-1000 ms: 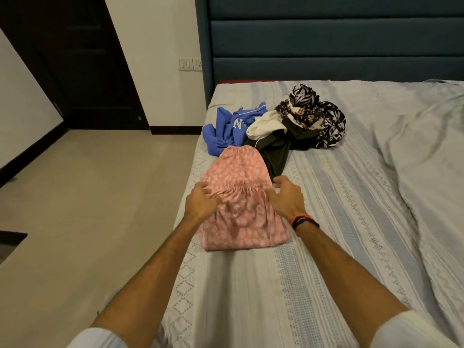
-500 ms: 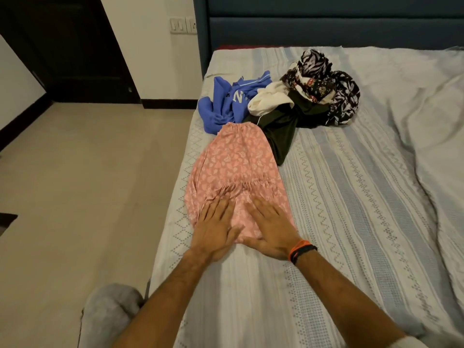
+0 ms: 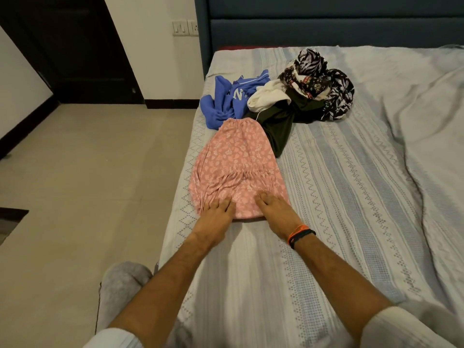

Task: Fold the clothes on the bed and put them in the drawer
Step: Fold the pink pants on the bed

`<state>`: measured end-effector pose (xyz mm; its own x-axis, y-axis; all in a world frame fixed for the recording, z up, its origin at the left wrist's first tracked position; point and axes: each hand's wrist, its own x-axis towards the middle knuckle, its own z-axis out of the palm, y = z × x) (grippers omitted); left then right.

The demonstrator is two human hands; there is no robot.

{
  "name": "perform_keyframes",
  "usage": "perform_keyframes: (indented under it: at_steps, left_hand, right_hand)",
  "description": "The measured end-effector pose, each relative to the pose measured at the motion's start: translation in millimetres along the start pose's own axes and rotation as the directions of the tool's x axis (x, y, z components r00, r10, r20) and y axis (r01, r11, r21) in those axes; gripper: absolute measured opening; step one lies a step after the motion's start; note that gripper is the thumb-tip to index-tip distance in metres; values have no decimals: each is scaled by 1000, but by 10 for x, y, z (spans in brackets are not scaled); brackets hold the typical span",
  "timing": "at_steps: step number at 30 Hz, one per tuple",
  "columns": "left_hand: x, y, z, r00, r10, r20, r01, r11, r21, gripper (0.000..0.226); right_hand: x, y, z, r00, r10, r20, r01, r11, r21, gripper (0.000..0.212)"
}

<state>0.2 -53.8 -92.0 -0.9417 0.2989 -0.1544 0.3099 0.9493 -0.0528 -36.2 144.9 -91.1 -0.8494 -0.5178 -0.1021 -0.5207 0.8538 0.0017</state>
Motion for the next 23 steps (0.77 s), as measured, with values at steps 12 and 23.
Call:
perform_keyframes:
  at_steps: [12, 23]
  left_hand:
    - [-746, 141, -534, 997, 32, 70, -26, 996, -81, 40]
    - [-1157, 309, -861, 964, 135, 230, -60, 949, -309, 18]
  right_hand:
    - [-695, -261, -449, 986, -5, 166, -10, 996, 90, 50]
    - [-1302, -446, -1013, 923, -49, 381, -40, 974, 222, 25]
